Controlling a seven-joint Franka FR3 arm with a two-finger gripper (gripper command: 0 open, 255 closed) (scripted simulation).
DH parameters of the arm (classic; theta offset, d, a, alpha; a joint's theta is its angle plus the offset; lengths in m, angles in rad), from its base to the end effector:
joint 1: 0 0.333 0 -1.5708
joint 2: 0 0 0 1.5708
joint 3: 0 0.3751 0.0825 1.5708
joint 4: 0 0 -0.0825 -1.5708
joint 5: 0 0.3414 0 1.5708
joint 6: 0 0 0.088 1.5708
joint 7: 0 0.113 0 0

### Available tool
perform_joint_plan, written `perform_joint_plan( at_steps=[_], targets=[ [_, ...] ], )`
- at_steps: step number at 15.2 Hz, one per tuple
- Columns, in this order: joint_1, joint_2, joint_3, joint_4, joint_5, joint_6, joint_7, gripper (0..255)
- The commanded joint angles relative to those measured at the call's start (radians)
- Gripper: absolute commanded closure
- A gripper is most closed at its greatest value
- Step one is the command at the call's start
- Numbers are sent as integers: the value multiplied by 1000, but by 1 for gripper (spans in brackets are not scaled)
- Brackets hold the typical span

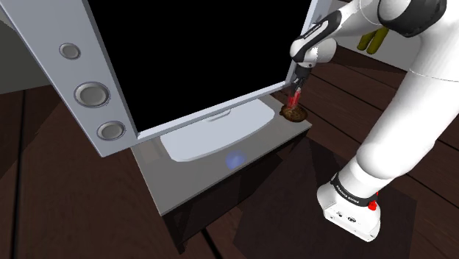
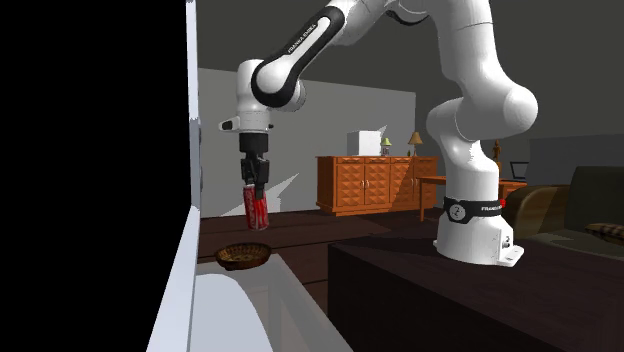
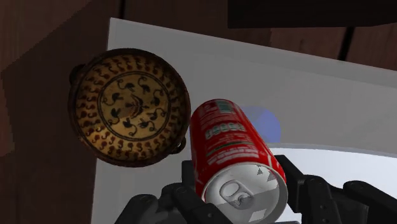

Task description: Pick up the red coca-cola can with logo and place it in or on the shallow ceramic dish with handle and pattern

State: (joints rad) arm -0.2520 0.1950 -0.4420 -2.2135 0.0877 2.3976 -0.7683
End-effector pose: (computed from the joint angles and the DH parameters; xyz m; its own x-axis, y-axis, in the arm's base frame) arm 0.4126 -0.3316 0.3820 0.9998 0.0176 -0.0082 0.0178 -0.9996 0.0240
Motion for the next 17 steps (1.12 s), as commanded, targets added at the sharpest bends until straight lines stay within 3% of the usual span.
perform_joint_plan(
  at_steps=[1,8,17],
  targets=[
    [-35,40,-9,61,26,-25,-59,255],
    [-171,204,-18,314,111,-134,-228,255],
    [-192,281,10,293,156,-42,-255,255]
  ],
)
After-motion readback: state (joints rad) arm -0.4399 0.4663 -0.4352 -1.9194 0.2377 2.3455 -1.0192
